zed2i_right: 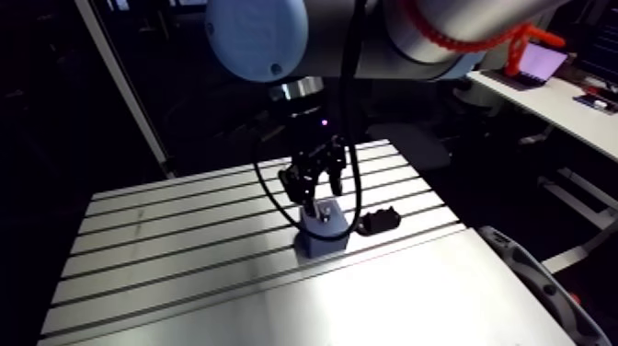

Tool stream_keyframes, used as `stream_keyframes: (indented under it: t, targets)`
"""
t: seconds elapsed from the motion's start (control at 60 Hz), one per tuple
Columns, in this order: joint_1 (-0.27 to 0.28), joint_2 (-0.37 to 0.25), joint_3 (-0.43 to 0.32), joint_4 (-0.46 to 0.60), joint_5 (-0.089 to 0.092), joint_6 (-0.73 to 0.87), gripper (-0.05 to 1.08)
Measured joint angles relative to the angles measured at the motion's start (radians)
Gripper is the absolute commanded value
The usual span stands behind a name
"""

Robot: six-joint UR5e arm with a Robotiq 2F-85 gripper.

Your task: Pick up the M10 bolt and insert it into the hex recess until seated.

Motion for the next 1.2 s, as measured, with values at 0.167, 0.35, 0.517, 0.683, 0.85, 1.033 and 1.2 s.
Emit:
stream_keyframes:
  t: [0.167, 0.35, 0.517, 0.683, 0.85, 1.033, 1.2]
  targets:
    - [0.000, 0.000, -0.004, -0.002, 0.002, 0.002, 0.00]
    - [-0.001, -0.002, -0.008, -0.008, 0.008, 0.005, 0.00]
    - [-0.004, -0.007, -0.010, -0.019, 0.019, 0.010, 0.00]
    - [-0.008, -0.019, -0.017, -0.021, 0.042, 0.018, 0.02]
    - [-0.010, -0.045, -0.024, -0.013, 0.073, 0.033, 0.49]
    - [-0.027, -0.076, -0.039, 0.009, 0.132, 0.143, 0.99]
    - [-0.044, -0.092, -0.061, 0.039, 0.159, 0.320, 1.08]
